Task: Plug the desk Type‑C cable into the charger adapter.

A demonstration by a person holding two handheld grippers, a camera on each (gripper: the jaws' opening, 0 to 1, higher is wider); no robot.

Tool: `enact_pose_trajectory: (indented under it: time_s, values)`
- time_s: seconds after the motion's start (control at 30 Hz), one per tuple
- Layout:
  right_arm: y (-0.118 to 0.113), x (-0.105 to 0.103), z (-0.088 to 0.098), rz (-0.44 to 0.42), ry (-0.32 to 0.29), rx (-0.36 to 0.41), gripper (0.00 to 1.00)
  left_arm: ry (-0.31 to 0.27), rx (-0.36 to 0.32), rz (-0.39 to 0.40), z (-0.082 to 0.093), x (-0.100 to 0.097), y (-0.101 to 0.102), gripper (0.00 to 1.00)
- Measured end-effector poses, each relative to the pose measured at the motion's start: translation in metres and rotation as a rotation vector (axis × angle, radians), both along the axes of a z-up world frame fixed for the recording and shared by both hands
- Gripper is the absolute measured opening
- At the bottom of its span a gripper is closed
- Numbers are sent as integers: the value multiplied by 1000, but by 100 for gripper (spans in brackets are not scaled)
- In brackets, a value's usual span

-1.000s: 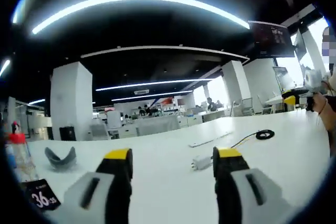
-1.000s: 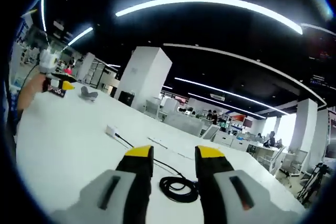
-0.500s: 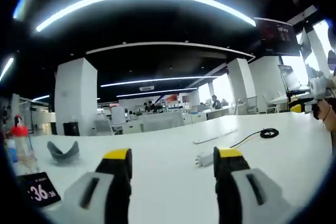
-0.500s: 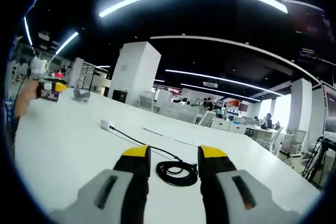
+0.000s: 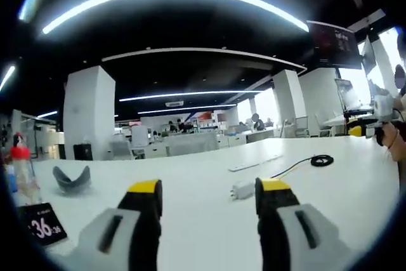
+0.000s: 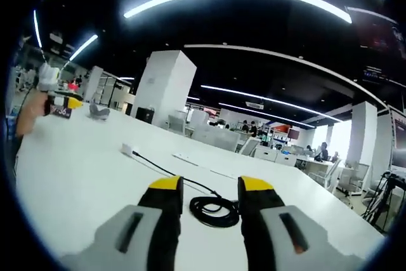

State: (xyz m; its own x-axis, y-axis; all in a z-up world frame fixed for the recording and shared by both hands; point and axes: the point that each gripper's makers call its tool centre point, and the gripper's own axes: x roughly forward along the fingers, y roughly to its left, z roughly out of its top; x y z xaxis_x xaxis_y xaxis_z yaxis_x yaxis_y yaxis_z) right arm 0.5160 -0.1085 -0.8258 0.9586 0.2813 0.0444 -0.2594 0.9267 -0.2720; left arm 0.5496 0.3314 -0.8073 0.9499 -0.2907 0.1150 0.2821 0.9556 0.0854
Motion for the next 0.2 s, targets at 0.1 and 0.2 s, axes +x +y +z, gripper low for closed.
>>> enact_pose_trajectory:
  time_s: [0.1,0.2]
  values:
    - [-1,0,0,-5,-3,2,35,0,0,2,0,0,1,60]
    - [-1,0,1,-4,-4,4,35,2,1,4,-1,1,1,60]
